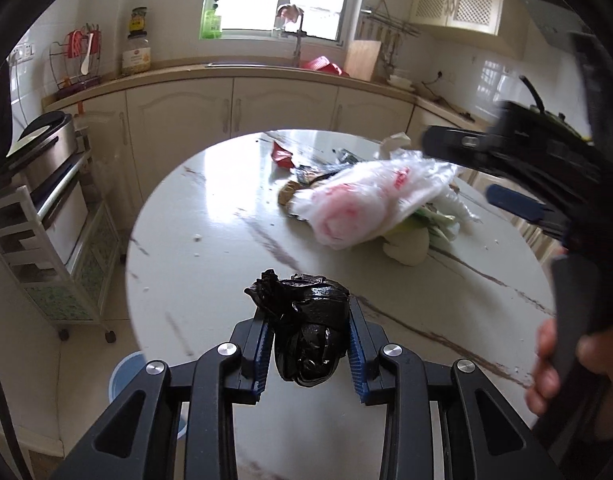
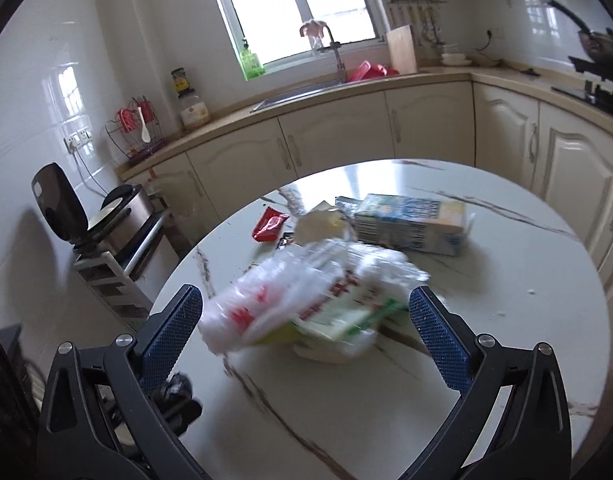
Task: Collect trash
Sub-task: 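Grasp the black plastic bag with the left gripper while the right gripper grasps a clear plastic bag, then carry both bags over the blue bin and open both grippers to drop them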
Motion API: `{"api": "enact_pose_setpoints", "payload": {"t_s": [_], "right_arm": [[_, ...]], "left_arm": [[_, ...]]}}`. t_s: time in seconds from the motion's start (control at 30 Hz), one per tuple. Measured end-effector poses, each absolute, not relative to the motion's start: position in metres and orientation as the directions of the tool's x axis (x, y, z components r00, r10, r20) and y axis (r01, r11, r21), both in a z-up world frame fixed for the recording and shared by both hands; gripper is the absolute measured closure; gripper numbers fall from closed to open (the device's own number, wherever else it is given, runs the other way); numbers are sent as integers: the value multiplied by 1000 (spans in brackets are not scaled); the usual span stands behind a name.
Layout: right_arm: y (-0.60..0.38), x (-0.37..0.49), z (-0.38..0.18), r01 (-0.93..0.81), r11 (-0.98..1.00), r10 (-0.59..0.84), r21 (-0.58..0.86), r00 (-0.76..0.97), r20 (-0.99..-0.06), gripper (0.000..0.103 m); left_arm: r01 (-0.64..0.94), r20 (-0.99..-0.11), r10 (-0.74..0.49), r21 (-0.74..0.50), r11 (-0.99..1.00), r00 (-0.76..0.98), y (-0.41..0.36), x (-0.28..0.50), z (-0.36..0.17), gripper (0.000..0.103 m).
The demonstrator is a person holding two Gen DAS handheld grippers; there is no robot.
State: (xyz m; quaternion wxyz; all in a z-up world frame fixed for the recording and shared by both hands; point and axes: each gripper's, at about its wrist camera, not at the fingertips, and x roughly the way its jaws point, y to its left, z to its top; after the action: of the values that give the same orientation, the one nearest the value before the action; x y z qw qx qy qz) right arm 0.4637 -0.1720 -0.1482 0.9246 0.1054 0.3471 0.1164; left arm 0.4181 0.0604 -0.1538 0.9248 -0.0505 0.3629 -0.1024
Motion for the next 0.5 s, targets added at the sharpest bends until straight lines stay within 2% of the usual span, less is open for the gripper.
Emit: {"api": "enact_pose_setpoints", "payload": {"t_s": [0.13,0.2,0.23,0.27,0.3,0.37,0.4,0.5], "right_arm": [[-165,486,-164,-103,936,309,337,699,-645,2],[-166,490,-168,-100,930,319,353,695,-644,23],[-168,492,-171,-95,930,319,355,689,-651,29],[-170,494,-175,-97,920,340,380,679,-651,44],[-173,495,-178,-108,902,376,418,672,-638,63],[-174,495,-180,-125,895,397,429,662,-635,83],[-174,493,-178,-143,892,405,428,671,-621,89],[-168,480,-166,-195,892,417,409,705,-574,95]], "left_arm": [[146,-637,-225,-174,974,737,85,396,-153,74],[139,-627,-221,-177,974,747,91,372,-152,74],[134,-624,-218,-179,975,750,95,364,-151,74],[131,-620,-220,-186,974,753,104,349,-150,74],[128,-619,-219,-189,974,754,108,347,-150,74],[120,-619,-212,-188,975,756,115,345,-151,74],[113,-620,-210,-192,975,756,118,343,-150,74],[92,-618,-209,-216,972,758,136,334,-149,74]]}}
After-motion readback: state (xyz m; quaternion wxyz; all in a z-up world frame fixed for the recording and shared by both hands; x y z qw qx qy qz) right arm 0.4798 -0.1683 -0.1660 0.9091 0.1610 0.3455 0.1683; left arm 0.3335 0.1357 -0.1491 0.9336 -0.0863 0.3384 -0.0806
